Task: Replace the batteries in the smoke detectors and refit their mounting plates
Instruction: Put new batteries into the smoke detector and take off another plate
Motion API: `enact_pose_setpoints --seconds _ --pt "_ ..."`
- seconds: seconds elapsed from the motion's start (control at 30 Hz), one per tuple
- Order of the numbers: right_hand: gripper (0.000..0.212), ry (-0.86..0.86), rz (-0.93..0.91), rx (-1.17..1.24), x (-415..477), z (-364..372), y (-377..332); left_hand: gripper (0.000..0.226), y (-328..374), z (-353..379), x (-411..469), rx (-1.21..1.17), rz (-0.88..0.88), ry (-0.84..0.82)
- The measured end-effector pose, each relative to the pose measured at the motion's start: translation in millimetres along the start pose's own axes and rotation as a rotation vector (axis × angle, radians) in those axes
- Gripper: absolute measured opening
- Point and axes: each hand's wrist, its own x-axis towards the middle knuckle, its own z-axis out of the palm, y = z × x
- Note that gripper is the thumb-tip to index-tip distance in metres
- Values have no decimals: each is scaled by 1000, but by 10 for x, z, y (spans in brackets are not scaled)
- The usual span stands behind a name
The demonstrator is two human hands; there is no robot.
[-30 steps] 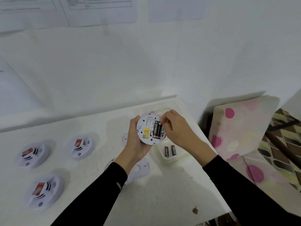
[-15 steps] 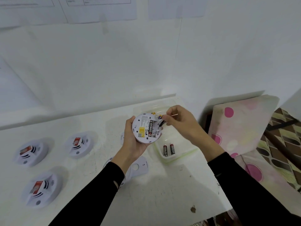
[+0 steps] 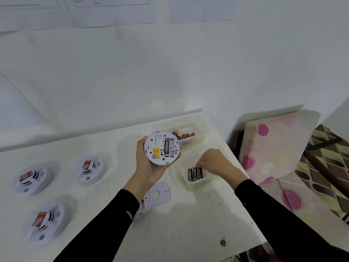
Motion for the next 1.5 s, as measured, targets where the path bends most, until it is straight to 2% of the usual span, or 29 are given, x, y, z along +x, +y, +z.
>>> enact_pose_setpoints --seconds 0.07,0.13,0.17,0.23,0.27,0.33,0.43,0.8,0.9,1.13,1.3,1.43,1.5 --pt "17 166 -100 54 -4 -9 -40 57 6 18 -9 13 5 6" --pt "13 372 -280 316 -96 -78 -204 58 9 50 -19 17 4 14" --pt "15 417 -416 421 -143 -112 -300 58 7 67 -23 22 5 14" --pt "26 402 -622 426 -229 -143 -457 59 3 109 -40 39 6 15" --pt "34 350 -666 390 -261 -125 -504 58 0 132 -52 42 3 13" --pt "48 240 -685 312 -296 -89 -554 56 -2 160 -69 49 -1 5" --pt "56 191 -688 270 -280 -36 -539 52 -9 166 -73 75 -6 3" --pt "58 470 -800 126 -158 70 -547 52 -73 146 -25 198 14 -4" --pt "57 443 -750 204 -142 58 -539 55 -110 117 -33 231 -16 -9" --pt "61 328 -758 151 -163 -33 -512 54 -95 143 29 187 -8 -8" --pt "61 360 -771 98 -138 -40 -527 49 -84 192 56 233 5 -12" --pt "52 417 -799 76 -137 -9 -561 47 -89 171 67 262 30 -4" --pt "49 390 -803 107 -171 -15 -568 48 -87 146 59 253 24 -2"
